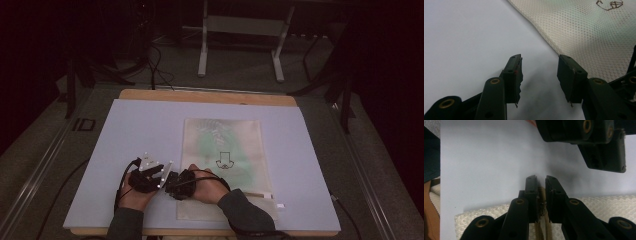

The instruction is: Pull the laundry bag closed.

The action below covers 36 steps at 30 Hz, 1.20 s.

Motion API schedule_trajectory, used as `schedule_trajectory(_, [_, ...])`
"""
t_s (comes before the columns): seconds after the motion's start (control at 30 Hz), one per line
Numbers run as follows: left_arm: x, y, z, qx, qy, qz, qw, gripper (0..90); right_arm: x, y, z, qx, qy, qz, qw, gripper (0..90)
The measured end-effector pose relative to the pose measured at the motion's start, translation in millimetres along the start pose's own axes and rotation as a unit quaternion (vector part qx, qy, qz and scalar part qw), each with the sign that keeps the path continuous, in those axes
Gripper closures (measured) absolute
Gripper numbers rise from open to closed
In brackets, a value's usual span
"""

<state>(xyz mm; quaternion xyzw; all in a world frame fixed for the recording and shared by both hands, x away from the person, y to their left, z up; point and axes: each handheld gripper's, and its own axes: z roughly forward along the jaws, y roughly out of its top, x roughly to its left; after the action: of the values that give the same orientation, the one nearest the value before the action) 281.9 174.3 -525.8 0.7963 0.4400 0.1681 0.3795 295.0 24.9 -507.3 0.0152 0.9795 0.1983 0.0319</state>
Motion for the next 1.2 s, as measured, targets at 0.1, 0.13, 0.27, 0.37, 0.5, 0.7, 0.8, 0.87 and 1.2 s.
schedule_trajectory(0.1, [0.0, 0.0, 0.2, 0.000, 0.000, 0.000, 1.0000, 54.2, -0.1, -0.5, -1.3, -0.008, 0.002, 0.000, 1.0000, 81.0])
schedule_trajectory(0.13, [-0.4, 0.1, 0.4, -0.001, -0.001, 0.000, 1.0000, 54.1, -0.6, -1.3, -3.0, -0.012, 0.004, 0.002, 0.9999, 81.0])
schedule_trajectory(0.27, [-0.6, 0.0, 0.5, -0.001, -0.001, -0.001, 1.0000, 54.1, -1.0, -2.9, -5.7, -0.022, 0.004, 0.006, 0.9997, 81.0])
schedule_trajectory(0.37, [-0.4, 0.1, 0.4, -0.002, -0.001, -0.002, 1.0000, 54.1, -0.7, -3.1, -7.2, -0.026, 0.003, 0.007, 0.9996, 81.1])
schedule_trajectory(0.5, [-0.6, 0.0, 0.5, -0.001, -0.001, -0.001, 1.0000, 54.1, 0.4, -2.4, -11.9, -0.035, 0.001, 0.005, 0.9994, 81.3])
schedule_trajectory(0.7, [0.1, 0.0, 0.1, -0.001, 0.000, 0.000, 1.0000, 54.1, 1.0, -6.5, -16.4, -0.042, 0.002, 0.004, 0.9991, 81.5])
schedule_trajectory(0.8, [-0.5, 0.0, 0.4, 0.000, -0.001, 0.000, 1.0000, 54.0, 1.6, -11.5, -21.7, -0.047, 0.002, 0.002, 0.9989, 81.6])
schedule_trajectory(0.87, [-0.7, 0.0, 0.4, 0.000, -0.002, 0.000, 1.0000, 54.0, 1.8, -16.4, -23.8, -0.049, 0.004, 0.002, 0.9988, 81.5])
schedule_trajectory(1.2, [-0.9, -0.1, 0.8, -0.001, -0.001, 0.000, 1.0000, 53.8, 1.6, -31.6, -32.3, -0.056, 0.006, 0.008, 0.9984, 81.2])
